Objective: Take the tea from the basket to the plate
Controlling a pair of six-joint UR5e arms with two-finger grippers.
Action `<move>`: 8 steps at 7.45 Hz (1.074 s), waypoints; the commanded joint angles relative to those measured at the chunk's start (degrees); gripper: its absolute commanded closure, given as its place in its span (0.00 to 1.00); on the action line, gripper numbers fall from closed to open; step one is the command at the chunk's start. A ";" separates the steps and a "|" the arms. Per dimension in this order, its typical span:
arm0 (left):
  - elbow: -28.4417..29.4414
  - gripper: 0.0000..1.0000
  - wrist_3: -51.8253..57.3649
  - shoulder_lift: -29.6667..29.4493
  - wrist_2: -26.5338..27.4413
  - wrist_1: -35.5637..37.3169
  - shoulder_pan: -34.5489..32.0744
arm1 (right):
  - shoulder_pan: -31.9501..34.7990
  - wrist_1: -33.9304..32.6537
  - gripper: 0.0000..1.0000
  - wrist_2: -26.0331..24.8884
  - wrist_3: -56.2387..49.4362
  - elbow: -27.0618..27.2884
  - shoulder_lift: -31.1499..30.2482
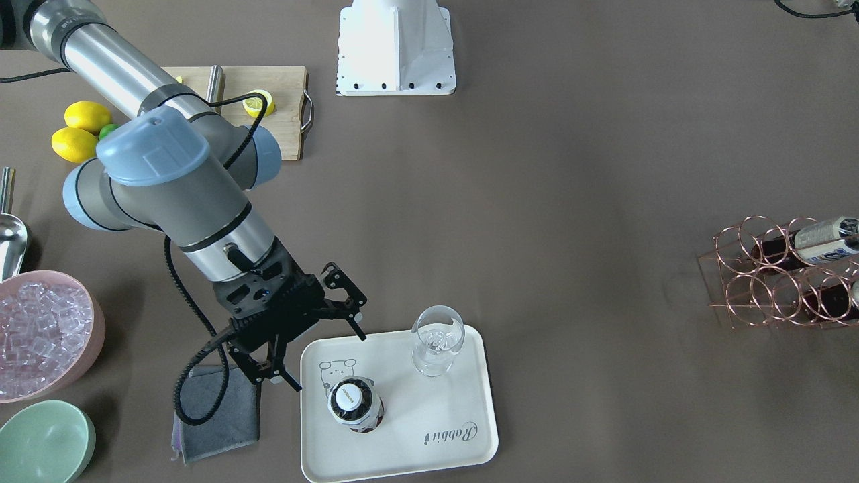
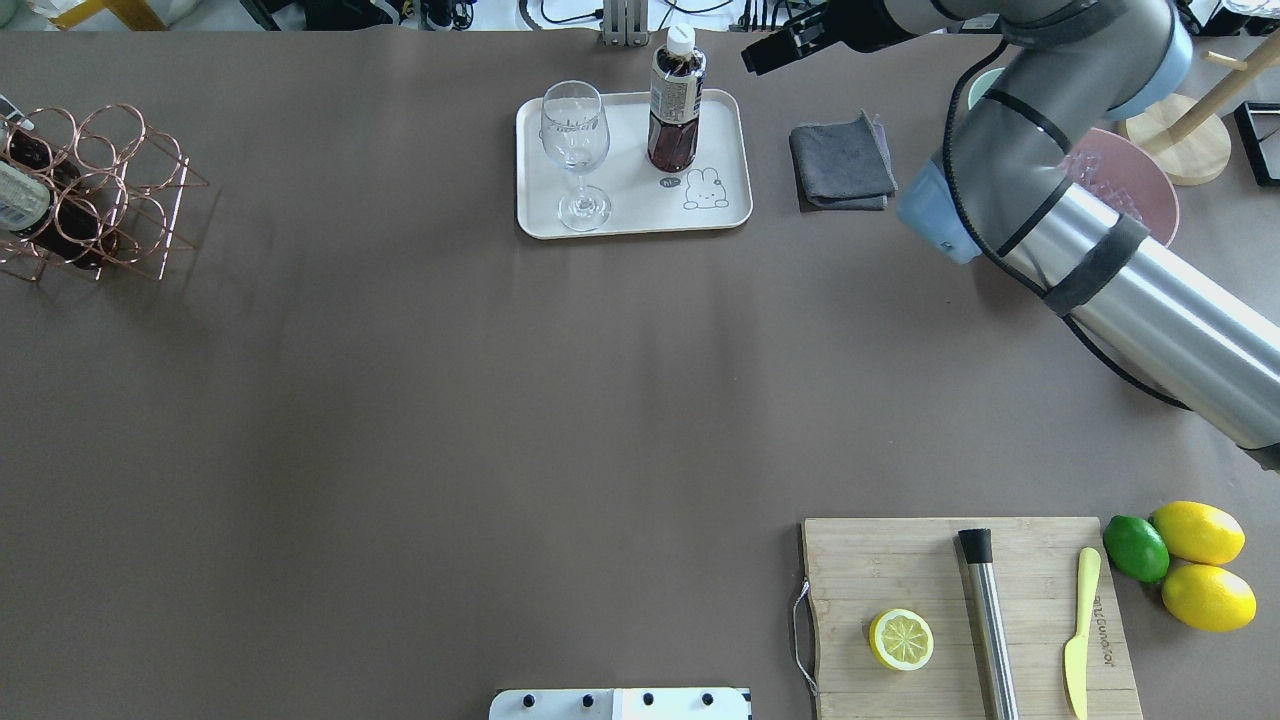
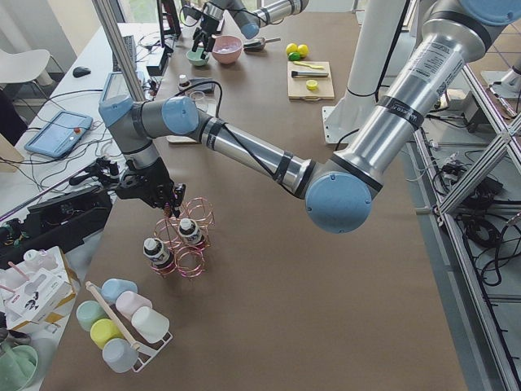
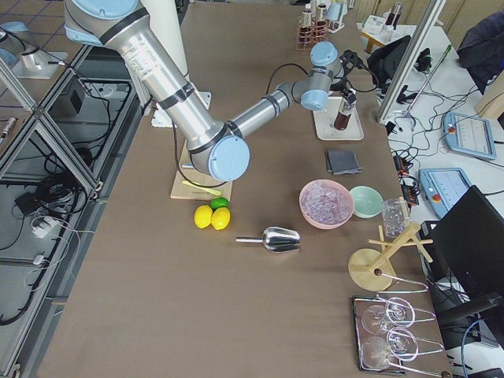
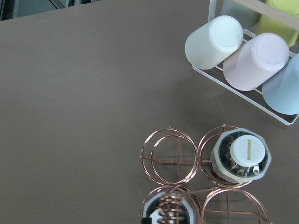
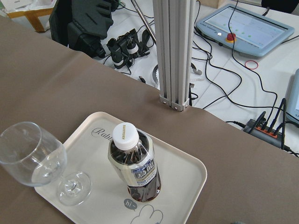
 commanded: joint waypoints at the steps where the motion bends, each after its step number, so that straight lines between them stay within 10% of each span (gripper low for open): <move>1: 0.95 0.02 -3.62 0.62 3.10 -3.88 0.40 | 4.88 -10.40 0.00 6.16 -1.61 9.04 -4.83; 4: 0.86 0.02 -3.80 -0.69 2.67 -2.40 0.84 | 12.79 -28.56 0.00 14.51 -7.50 22.83 -19.04; 8: 0.34 0.02 -4.68 -4.90 2.40 2.25 0.75 | 25.69 -46.27 0.00 17.69 -24.60 22.10 -35.05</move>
